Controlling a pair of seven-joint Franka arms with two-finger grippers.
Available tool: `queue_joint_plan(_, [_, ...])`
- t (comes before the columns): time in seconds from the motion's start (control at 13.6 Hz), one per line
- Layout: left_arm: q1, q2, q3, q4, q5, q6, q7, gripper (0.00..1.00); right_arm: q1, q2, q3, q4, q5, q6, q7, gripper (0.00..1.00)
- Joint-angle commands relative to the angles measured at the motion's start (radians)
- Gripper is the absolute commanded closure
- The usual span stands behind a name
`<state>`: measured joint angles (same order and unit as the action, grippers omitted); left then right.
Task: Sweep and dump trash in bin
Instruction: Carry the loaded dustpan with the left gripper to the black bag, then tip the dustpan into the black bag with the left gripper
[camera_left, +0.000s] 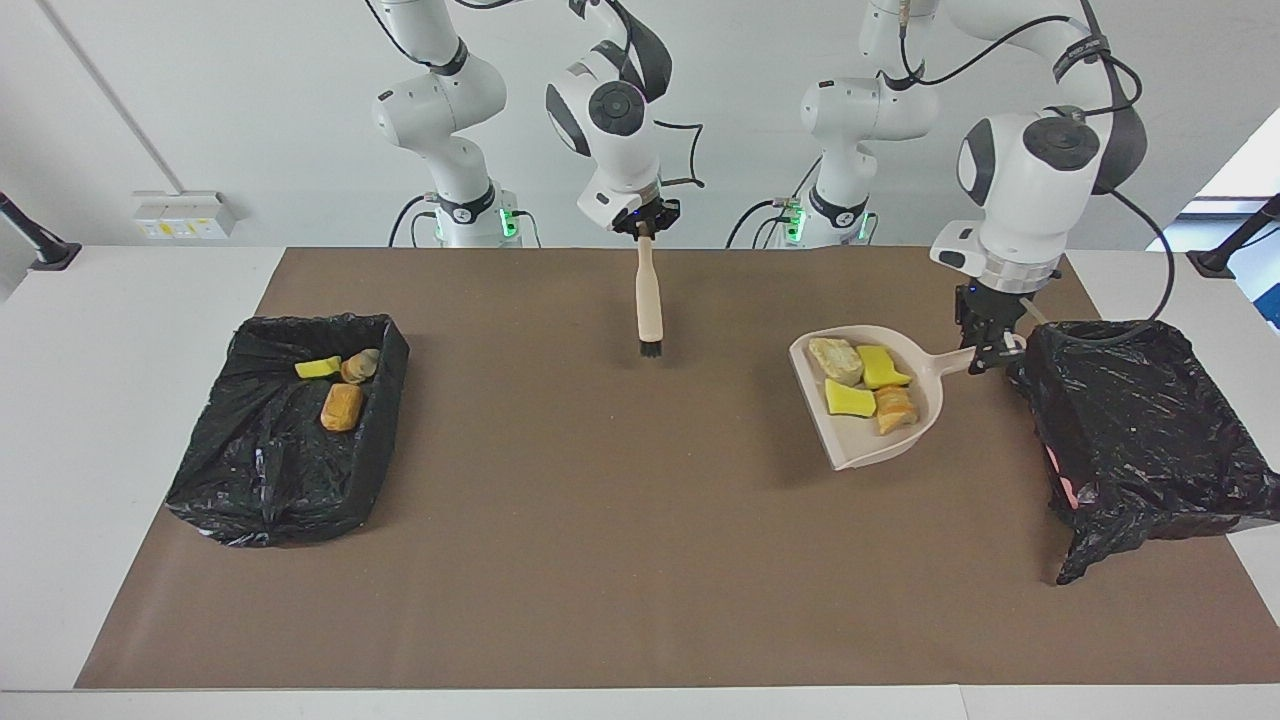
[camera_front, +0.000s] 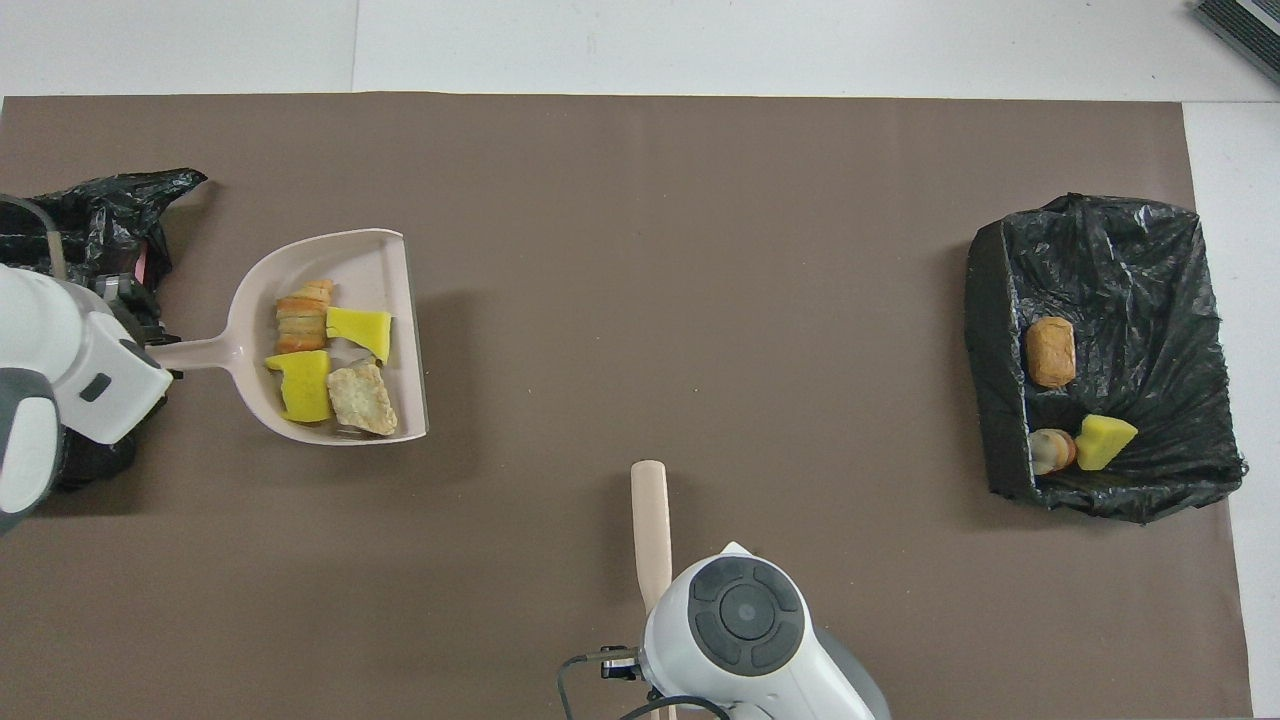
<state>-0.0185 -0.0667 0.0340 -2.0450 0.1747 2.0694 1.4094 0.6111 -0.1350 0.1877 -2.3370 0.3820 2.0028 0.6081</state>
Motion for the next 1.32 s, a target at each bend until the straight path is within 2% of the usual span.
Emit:
queue_joint_plan(0.0, [0.104,0.004,-0.009,0.061,-0.067,-0.038,0.109,1.0,-0.005,-0.08,-0.004,-0.125,0.026,0.083,-0.004,1.0])
queue_joint_plan(0.29, [0.256,0.076,-0.009,0.208,-0.125,-0.115,0.276,1.0,0.009,-0.081,-0.004,-0.142,0.055,0.126,-0.014,1.0])
queue_joint_plan(0.66, [0.432,0.229,-0.013,0.446,-0.136,-0.19,0.498,1.0,0.05,-0.061,-0.004,-0.157,0.055,0.18,-0.016,1.0])
queue_joint_plan(0.88, [0.492,0.341,-0.009,0.612,-0.126,-0.213,0.64,1.0,0.062,-0.058,-0.002,-0.186,0.054,0.233,-0.011,1.0])
queue_joint_plan(1.1, [0.543,0.45,-0.008,0.725,-0.054,-0.155,0.747,1.0,0.072,-0.043,-0.002,-0.196,0.054,0.258,-0.002,1.0])
queue_joint_plan(1.25, [0.552,0.479,-0.012,0.761,0.003,-0.108,0.758,1.0,0.072,-0.04,-0.002,-0.196,0.054,0.255,-0.004,1.0])
